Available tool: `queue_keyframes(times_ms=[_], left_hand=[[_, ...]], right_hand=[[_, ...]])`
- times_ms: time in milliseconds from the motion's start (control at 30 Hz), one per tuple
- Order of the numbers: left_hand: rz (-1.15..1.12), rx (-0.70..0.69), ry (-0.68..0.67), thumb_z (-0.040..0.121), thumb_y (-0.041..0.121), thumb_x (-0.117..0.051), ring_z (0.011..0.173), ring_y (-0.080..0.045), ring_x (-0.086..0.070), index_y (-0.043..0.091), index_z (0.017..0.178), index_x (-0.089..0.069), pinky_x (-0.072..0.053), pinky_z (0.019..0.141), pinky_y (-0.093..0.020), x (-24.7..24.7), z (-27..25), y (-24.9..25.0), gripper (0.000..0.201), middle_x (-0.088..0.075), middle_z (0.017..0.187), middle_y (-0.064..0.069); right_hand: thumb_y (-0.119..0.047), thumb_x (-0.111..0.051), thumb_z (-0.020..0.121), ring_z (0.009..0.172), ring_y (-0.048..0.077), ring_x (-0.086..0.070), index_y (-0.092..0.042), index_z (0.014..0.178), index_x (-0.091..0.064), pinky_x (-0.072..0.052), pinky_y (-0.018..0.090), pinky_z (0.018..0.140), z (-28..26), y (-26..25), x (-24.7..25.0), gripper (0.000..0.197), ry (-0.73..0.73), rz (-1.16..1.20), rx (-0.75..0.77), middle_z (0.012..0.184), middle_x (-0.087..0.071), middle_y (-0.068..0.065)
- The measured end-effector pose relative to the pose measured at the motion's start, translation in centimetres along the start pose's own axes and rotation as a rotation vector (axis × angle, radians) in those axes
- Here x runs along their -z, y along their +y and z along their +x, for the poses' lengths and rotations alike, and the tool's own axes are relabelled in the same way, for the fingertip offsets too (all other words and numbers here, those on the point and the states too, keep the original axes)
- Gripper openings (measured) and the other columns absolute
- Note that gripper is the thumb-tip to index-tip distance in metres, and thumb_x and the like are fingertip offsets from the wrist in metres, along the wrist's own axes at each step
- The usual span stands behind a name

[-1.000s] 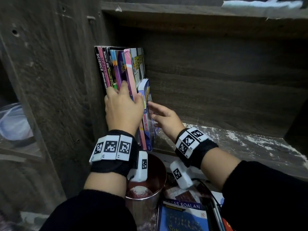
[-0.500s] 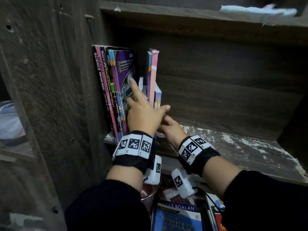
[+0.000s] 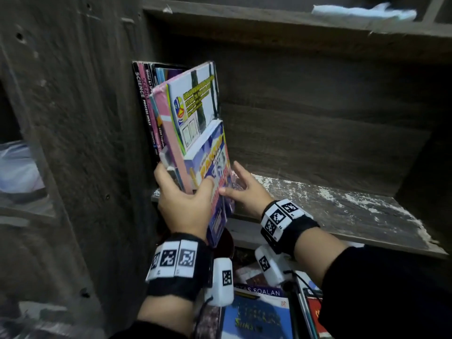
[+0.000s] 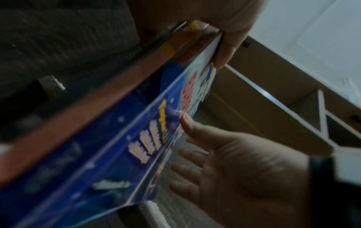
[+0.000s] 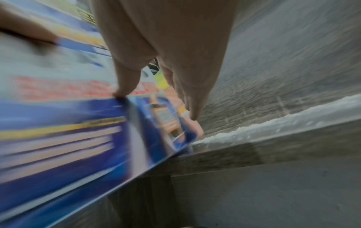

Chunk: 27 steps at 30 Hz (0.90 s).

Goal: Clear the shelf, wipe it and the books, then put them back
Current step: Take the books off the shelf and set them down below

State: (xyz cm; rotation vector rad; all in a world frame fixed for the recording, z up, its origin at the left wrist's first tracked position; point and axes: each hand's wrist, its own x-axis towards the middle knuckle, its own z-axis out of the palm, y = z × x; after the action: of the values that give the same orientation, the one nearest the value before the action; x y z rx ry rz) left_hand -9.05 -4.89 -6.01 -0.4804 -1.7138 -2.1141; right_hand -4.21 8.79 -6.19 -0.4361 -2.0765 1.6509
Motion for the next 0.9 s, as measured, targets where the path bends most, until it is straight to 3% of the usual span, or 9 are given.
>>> queue_keyframes(times_ms=[67, 167, 267, 333, 500, 633, 767, 833, 900], left_hand=[[-0.111, -0.013, -0.012, 0.059, 0.017, -0.074, 0.082, -0.011, -0.068, 0.008, 0.122, -0.05, -0.057, 0.076, -0.031, 1.5, -0.7, 0.7, 0.068, -0.068, 0.086, 0.015], [-0.328, -0.014, -0.101, 0.056, 0.006, -0.069, 0.063, -0.005, -0.061, 0.004, 0.104, -0.052, -0.051, 0.06, -0.022, 3.5, -1.5, 1.8, 0.051, -0.065, 0.072, 0.015], [-0.493, 0.085, -0.232, 0.057, -0.006, -0.061, 0.059, -0.009, -0.055, 0.012, 0.089, -0.052, -0.047, 0.055, -0.022, 4.7, -2.4, 1.8, 0.038, -0.061, 0.067, 0.011], [-0.558, 0.194, -0.31, 0.055, -0.007, -0.058, 0.062, -0.014, -0.056, 0.011, 0.086, -0.053, -0.047, 0.056, -0.022, 5.3, -3.3, 0.9, 0.036, -0.062, 0.068, 0.005], [-0.573, 0.495, -0.453, 0.049, -0.009, -0.055, 0.061, -0.028, -0.058, 0.006, 0.099, -0.057, -0.048, 0.057, -0.033, 5.8, -7.4, -3.5, 0.052, -0.063, 0.082, -0.015], [-0.497, 0.714, -0.591, 0.039, -0.004, -0.057, 0.069, -0.03, -0.062, 0.005, 0.1, -0.059, -0.05, 0.057, -0.03, 6.0, -11.5, -7.2, 0.062, -0.067, 0.083, -0.015], [-0.324, 0.849, -0.723, 0.044, 0.0, -0.054, 0.079, -0.029, -0.065, 0.014, 0.107, -0.063, -0.051, 0.065, -0.031, 7.1, -15.3, -11.0, 0.066, -0.071, 0.087, -0.01], [-0.298, 0.933, -0.738, 0.041, 0.002, -0.056, 0.081, -0.03, -0.065, 0.008, 0.114, -0.059, -0.05, 0.067, -0.031, 7.0, -16.6, -12.8, 0.073, -0.071, 0.088, -0.011], [-0.265, 1.025, -0.726, 0.034, 0.007, -0.06, 0.082, -0.034, -0.064, 0.002, 0.111, -0.058, -0.049, 0.065, -0.032, 6.7, -17.7, -14.6, 0.077, -0.069, 0.09, -0.018]], right_hand=[[-0.003, -0.078, 0.072, 0.107, -0.009, -0.048, -0.021, 0.152, -0.018, -0.045, 0.003, 0.073, -0.8, -0.1, 0.9, 0.102, -0.053, -0.049, 0.012, 0.137, -0.042, -0.012], [-0.032, -0.091, 0.049, 0.109, 0.001, -0.059, -0.034, 0.152, -0.012, -0.05, 0.03, 0.095, -3.0, 0.3, 2.1, 0.131, -0.084, -0.124, 0.029, 0.148, -0.041, -0.002], [-0.045, -0.095, 0.026, 0.106, 0.006, -0.063, -0.028, 0.15, -0.017, -0.054, 0.03, 0.086, -6.0, 0.9, 3.2, 0.147, 0.011, -0.004, 0.051, 0.135, -0.054, 0.0], [-0.04, -0.097, 0.017, 0.098, 0.008, -0.067, -0.027, 0.136, -0.036, -0.056, 0.025, 0.074, -8.3, 1.6, 4.0, 0.134, 0.082, 0.089, 0.036, 0.117, -0.065, -0.001], [-0.003, -0.09, 0.043, 0.065, 0.006, -0.068, -0.014, 0.097, -0.051, -0.052, 0.021, 0.055, -15.1, 6.0, 4.4, 0.068, 0.248, 0.065, -0.21, 0.089, -0.068, 0.007], [-0.021, -0.097, 0.03, 0.087, 0.03, -0.07, -0.014, 0.103, -0.049, -0.057, 0.045, 0.075, -20.8, 13.8, 3.3, 0.088, 0.4, 0.086, -0.437, 0.097, -0.07, 0.013], [-0.029, -0.098, 0.037, 0.094, 0.023, -0.062, -0.013, 0.106, -0.046, -0.049, 0.037, 0.09, -24.8, 17.8, 2.3, 0.088, 0.457, 0.015, -0.56, 0.101, -0.064, 0.007], [-0.022, -0.095, 0.044, 0.094, 0.022, -0.058, -0.009, 0.105, -0.045, -0.046, 0.035, 0.087, -25.8, 18.6, 2.2, 0.08, 0.446, 0.001, -0.612, 0.098, -0.06, 0.007], [-0.026, -0.095, 0.038, 0.096, 0.022, -0.058, -0.004, 0.115, -0.044, -0.047, 0.037, 0.088, -26.1, 19.5, 2.6, 0.095, 0.424, -0.023, -0.669, 0.102, -0.06, 0.007]])
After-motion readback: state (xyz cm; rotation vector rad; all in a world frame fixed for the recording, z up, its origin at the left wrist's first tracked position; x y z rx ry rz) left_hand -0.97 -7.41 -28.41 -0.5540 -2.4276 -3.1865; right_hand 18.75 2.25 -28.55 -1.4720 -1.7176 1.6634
